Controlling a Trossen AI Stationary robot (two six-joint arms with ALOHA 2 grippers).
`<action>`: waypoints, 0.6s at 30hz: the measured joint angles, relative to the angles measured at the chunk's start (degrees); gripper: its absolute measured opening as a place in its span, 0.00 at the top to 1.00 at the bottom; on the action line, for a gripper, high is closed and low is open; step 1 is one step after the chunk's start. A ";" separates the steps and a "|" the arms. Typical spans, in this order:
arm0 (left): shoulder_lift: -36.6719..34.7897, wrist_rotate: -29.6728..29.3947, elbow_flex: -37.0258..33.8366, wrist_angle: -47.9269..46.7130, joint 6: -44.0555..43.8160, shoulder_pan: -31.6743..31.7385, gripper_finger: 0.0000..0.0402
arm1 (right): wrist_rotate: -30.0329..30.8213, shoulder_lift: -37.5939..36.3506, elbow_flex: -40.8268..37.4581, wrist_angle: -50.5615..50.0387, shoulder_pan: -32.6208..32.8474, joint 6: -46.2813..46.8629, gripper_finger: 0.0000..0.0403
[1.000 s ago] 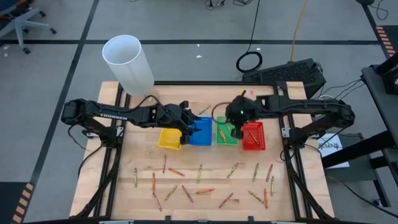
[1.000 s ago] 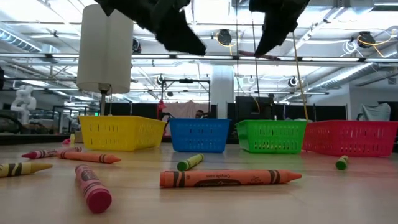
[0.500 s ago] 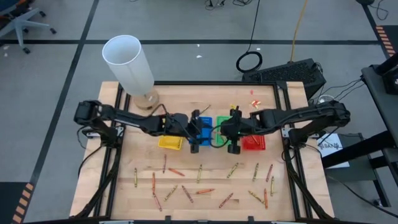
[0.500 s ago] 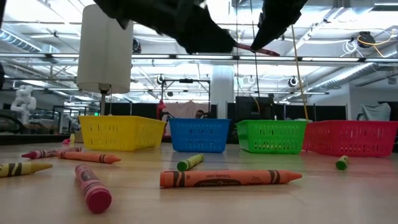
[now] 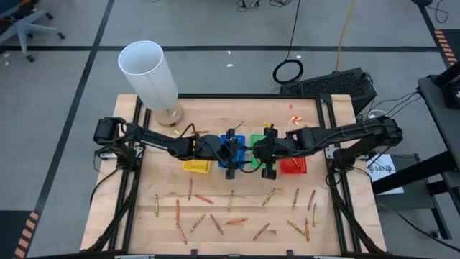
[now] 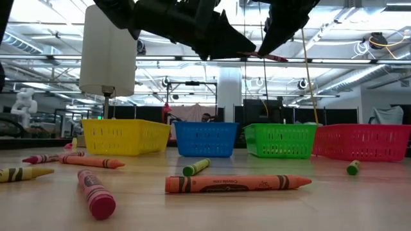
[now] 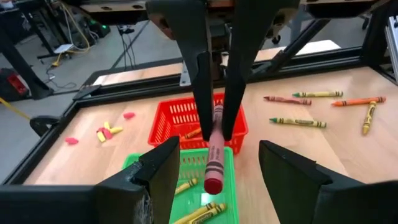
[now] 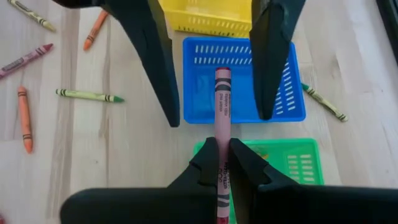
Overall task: Sort crayons
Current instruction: Put the red crayon into the blue bin
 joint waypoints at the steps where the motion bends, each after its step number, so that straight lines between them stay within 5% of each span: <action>1: 0.00 0.00 0.00 -0.01 0.02 0.00 0.46 | 0.01 0.00 0.00 0.04 0.00 0.00 1.00; 12: -0.04 -0.02 0.00 -0.37 0.11 0.00 0.47 | -0.03 0.00 0.00 0.95 0.00 -0.66 1.00; 18: -0.04 -0.04 0.00 -0.72 0.11 0.00 0.61 | -0.03 0.00 0.00 0.97 0.00 -0.66 1.00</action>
